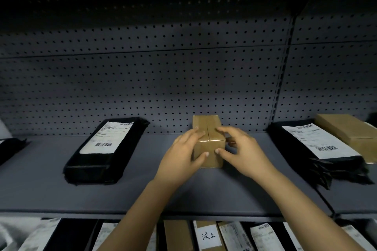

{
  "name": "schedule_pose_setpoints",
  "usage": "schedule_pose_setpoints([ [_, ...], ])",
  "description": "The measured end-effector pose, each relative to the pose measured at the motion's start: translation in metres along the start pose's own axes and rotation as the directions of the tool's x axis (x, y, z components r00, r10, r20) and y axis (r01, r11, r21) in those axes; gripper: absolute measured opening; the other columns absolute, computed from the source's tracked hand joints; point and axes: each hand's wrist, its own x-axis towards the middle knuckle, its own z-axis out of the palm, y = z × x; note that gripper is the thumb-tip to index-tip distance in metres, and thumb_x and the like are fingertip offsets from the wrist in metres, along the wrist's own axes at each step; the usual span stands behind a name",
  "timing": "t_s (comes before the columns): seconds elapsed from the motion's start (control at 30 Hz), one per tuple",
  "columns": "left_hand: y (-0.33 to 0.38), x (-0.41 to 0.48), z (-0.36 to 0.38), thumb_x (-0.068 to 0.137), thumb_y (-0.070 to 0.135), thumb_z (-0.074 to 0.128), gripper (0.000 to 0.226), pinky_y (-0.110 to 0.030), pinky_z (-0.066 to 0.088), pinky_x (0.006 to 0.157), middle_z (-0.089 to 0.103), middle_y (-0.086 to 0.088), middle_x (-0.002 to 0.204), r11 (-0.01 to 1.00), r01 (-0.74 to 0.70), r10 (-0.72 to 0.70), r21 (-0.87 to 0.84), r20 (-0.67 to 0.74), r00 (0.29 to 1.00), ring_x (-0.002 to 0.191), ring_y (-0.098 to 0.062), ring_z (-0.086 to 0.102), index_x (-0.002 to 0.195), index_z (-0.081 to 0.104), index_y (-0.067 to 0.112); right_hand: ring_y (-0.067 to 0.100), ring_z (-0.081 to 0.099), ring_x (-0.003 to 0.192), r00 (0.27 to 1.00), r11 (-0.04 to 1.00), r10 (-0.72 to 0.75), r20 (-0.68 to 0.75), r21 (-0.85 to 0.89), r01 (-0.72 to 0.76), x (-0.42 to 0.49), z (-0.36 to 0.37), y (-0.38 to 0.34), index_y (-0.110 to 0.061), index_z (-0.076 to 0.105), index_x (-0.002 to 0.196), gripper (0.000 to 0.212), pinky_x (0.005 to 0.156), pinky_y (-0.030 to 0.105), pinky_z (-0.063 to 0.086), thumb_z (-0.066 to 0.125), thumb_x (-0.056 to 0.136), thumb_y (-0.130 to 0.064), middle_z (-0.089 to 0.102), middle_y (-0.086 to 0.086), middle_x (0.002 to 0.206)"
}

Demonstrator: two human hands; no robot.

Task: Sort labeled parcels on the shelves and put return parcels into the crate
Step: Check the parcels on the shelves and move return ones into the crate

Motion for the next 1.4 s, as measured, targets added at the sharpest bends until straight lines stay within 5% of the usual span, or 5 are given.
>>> schedule_pose_setpoints([
  [0.37, -0.032, -0.017, -0.022, 0.087, 0.043, 0.064, 0.049, -0.024, 0.046, 0.083, 0.051, 0.013, 0.121, 0.989, 0.149, -0.15, -0.016, -0.074, 0.986, 0.111, -0.006, 0.05, 0.129, 0.045, 0.028, -0.005, 0.054, 0.104, 0.966, 0.967, 0.163, 0.198, 0.165, -0.197, 0.008, 0.025, -0.01, -0.032, 0.043, 0.139, 0.074, 0.078, 0.004, 0.04, 0.082, 0.076, -0.023, 0.056, -0.015, 0.121],
  [0.53, -0.038, -0.026, -0.022, 0.087, 0.043, 0.065, 0.063, -0.025, 0.046, 0.081, 0.052, 0.008, 0.12, 0.976, 0.218, -0.218, 0.0, -0.016, 0.976, 0.109, -0.01, 0.052, 0.141, 0.035, 0.031, 0.003, 0.063, 0.1, 0.982, 0.961, 0.137, 0.128, 0.223, -0.163, 0.007, 0.04, -0.018, -0.035, 0.049, 0.135, 0.065, 0.093, 0.024, 0.051, 0.079, 0.079, -0.02, 0.063, -0.01, 0.119],
  [0.8, -0.046, -0.036, -0.016, 0.086, 0.046, 0.064, 0.05, -0.037, 0.051, 0.084, 0.06, 0.005, 0.12, 0.952, 0.306, -0.306, 0.015, 0.032, 0.951, 0.111, -0.016, 0.057, 0.124, 0.04, 0.025, 0.009, 0.06, 0.109, 0.989, 0.973, 0.097, 0.115, 0.199, -0.119, 0.007, 0.051, -0.022, -0.038, 0.052, 0.132, 0.062, 0.1, 0.028, 0.047, 0.077, 0.079, -0.017, 0.061, -0.011, 0.122],
  [1.1, -0.051, -0.029, -0.022, 0.082, 0.036, 0.073, 0.073, -0.028, 0.043, 0.101, 0.054, 0.01, 0.135, 0.93, 0.309, -0.298, -0.199, 0.085, 0.951, 0.125, -0.008, 0.049, 0.143, 0.034, 0.026, -0.008, 0.057, 0.094, 0.961, 0.898, 0.236, 0.147, 0.344, -0.274, 0.009, 0.047, -0.033, -0.028, 0.056, 0.13, 0.041, 0.07, 0.002, 0.042, 0.063, 0.091, -0.038, 0.061, -0.015, 0.122],
  [1.4, -0.038, -0.022, -0.026, 0.077, 0.04, 0.072, 0.067, -0.037, 0.05, 0.098, 0.051, 0.013, 0.134, 0.932, 0.184, -0.232, -0.314, -0.123, 0.965, 0.121, -0.002, 0.051, 0.128, 0.028, 0.045, 0.002, 0.057, 0.117, 0.981, 0.773, 0.154, 0.118, 0.604, -0.194, 0.012, 0.032, -0.036, -0.05, 0.059, 0.117, 0.036, 0.104, 0.04, 0.047, 0.069, 0.086, -0.037, 0.062, -0.019, 0.125],
])
